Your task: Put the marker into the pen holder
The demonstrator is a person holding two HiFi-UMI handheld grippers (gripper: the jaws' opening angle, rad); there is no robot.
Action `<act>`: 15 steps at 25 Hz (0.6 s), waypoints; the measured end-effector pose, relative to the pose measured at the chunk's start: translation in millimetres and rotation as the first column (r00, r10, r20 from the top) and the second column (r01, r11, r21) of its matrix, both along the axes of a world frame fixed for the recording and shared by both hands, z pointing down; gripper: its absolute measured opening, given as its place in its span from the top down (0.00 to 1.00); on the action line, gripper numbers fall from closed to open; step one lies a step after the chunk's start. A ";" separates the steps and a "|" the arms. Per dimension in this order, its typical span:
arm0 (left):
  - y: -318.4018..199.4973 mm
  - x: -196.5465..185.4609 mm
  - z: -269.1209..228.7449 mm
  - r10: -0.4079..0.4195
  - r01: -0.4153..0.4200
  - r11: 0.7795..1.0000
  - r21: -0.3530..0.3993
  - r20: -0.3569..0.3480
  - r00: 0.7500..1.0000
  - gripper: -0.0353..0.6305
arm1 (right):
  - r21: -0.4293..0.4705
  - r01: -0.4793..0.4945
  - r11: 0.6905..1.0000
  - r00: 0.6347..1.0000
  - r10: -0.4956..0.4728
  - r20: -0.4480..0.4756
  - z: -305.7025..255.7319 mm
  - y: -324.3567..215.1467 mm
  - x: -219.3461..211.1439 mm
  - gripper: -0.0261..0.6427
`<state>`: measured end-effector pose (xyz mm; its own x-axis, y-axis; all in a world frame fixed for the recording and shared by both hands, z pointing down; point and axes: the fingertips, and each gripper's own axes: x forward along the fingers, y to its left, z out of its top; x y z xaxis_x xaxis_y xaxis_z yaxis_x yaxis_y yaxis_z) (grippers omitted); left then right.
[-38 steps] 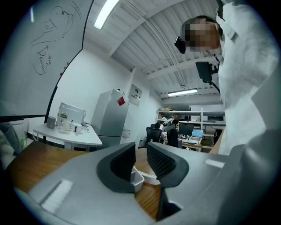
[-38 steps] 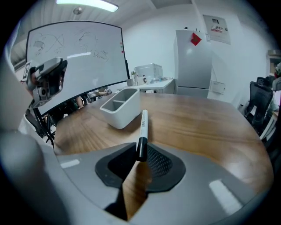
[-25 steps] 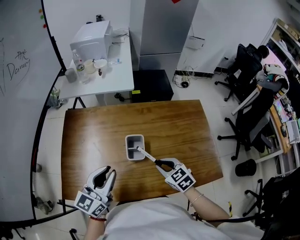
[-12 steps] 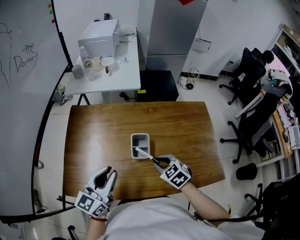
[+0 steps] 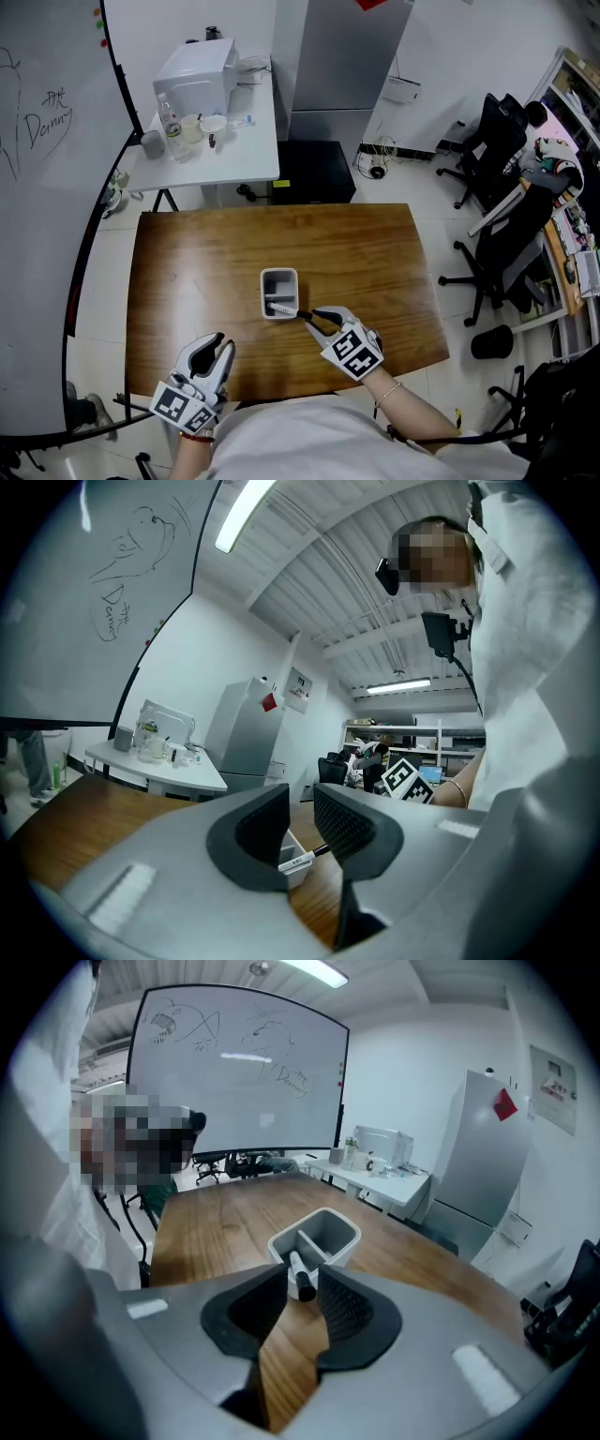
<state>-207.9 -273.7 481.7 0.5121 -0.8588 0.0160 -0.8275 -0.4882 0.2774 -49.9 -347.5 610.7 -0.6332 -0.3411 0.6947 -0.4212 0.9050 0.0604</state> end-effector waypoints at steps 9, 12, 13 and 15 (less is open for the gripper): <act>-1.7 3.7 2.2 0.033 -0.033 0.999 -0.013 0.002 0.999 0.86 | 0.064 -0.057 0.996 0.996 0.053 0.066 -21.5 -7.1 6.1 0.81; -1.4 3.7 1.0 0.046 -0.046 0.999 -0.012 0.002 0.999 0.86 | 0.066 -0.092 0.993 0.988 0.083 0.127 -31.5 -6.6 3.6 0.81; -1.5 3.5 0.5 0.051 -0.051 0.999 -0.012 0.002 0.999 0.86 | 0.066 -0.110 0.992 0.983 0.099 0.152 -35.5 -6.8 2.1 0.81; -0.9 3.5 -0.5 0.063 -0.063 0.998 -0.012 0.001 0.998 0.86 | 0.066 -0.141 0.988 0.976 0.128 0.175 -37.9 -5.5 1.0 0.81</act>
